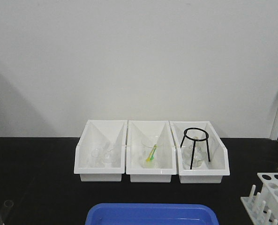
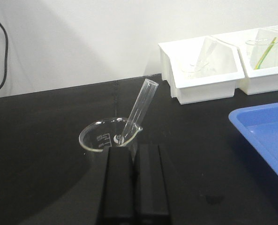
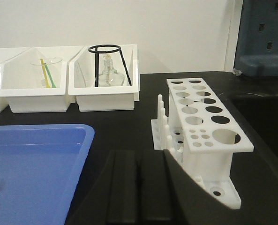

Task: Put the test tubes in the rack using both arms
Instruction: 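Reach the left gripper down to the glass tube in the beaker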

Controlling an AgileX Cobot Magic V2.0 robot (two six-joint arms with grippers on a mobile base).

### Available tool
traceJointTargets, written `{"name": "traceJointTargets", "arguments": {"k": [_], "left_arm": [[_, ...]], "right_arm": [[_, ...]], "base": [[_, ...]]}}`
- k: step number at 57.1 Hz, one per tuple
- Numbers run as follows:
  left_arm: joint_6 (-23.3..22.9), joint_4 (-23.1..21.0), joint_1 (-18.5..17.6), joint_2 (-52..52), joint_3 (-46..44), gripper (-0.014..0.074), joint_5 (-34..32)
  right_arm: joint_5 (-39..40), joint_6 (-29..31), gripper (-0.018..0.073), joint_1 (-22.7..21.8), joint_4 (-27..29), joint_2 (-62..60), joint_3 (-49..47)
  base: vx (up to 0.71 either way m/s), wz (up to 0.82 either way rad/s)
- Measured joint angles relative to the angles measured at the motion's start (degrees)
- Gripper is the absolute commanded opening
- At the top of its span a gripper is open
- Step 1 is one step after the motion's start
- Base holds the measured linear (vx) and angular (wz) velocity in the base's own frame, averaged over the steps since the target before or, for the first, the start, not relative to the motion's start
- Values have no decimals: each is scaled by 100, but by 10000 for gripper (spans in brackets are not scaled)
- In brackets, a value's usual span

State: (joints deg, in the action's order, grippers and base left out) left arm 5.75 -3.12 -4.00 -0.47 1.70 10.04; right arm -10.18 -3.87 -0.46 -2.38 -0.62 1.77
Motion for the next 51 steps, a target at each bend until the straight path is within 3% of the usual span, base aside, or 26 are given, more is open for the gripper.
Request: {"name": "traceJointTargets", "arguments": {"k": [51], "left_arm": [[-13, -32, 0, 0, 0, -20, 0]], "right_arm": [[5, 0, -8, 0, 0, 0, 0]], "base": [[2, 0]]}}
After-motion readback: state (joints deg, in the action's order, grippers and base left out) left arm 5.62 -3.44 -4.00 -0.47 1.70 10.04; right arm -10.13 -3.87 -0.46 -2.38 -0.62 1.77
